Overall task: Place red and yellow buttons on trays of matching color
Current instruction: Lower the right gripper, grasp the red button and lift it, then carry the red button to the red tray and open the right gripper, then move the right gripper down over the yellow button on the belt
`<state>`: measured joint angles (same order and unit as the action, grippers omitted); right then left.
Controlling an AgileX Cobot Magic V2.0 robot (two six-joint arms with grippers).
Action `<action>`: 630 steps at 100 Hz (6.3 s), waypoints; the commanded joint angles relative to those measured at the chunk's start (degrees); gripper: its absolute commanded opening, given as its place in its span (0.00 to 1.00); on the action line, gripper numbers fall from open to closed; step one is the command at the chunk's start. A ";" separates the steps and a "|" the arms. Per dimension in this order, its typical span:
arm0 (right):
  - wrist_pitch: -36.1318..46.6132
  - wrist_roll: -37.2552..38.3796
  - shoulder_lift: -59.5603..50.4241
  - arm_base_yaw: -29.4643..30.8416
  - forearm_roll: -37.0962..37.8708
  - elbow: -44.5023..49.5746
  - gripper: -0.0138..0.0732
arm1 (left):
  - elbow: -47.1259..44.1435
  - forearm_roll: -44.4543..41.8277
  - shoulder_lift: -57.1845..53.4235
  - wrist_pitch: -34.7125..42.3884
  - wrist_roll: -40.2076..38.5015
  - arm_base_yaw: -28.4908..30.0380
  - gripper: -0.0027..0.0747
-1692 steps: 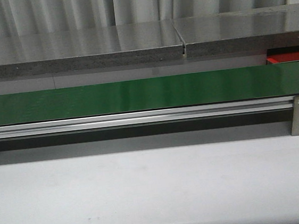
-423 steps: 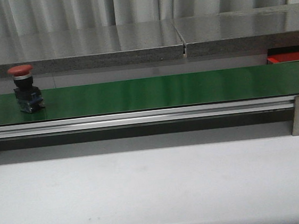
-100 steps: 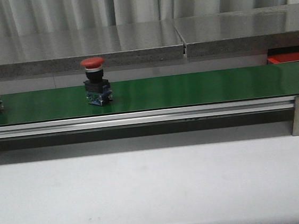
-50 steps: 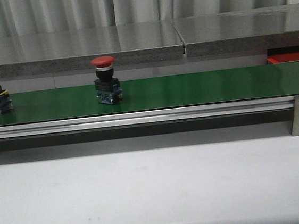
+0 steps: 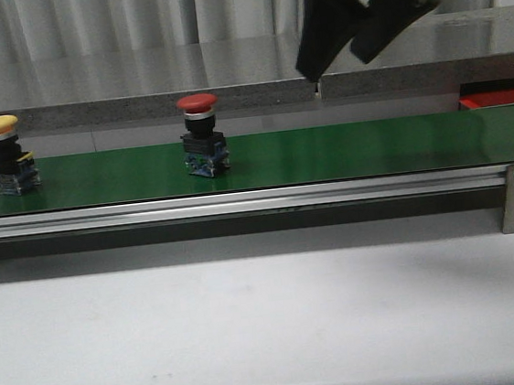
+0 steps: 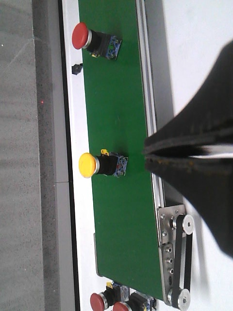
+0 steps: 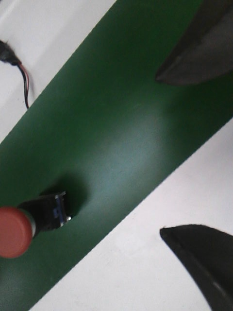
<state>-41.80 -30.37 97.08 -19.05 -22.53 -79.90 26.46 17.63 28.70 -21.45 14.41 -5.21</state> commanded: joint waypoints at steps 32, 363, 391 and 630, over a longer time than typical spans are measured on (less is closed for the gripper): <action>5.72 -0.32 6.60 -3.18 -0.24 -8.37 0.83 | 1.56 1.10 0.08 4.53 -0.05 -0.50 0.01; 21.63 -0.27 16.28 46.03 -1.55 -9.98 0.27 | 1.56 1.10 0.08 4.53 -0.05 -0.50 0.01; 19.96 -0.27 19.34 46.03 -3.65 -13.92 0.27 | 1.56 1.10 0.08 4.53 -0.05 -0.50 0.01; 1.84 -18.01 -3.41 10.17 -3.80 -0.95 0.83 | 1.56 1.10 0.08 4.53 -0.05 -0.50 0.01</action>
<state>-42.73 -45.69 94.40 -6.69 -25.05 -79.41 26.46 17.75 28.70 -21.45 14.45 -5.30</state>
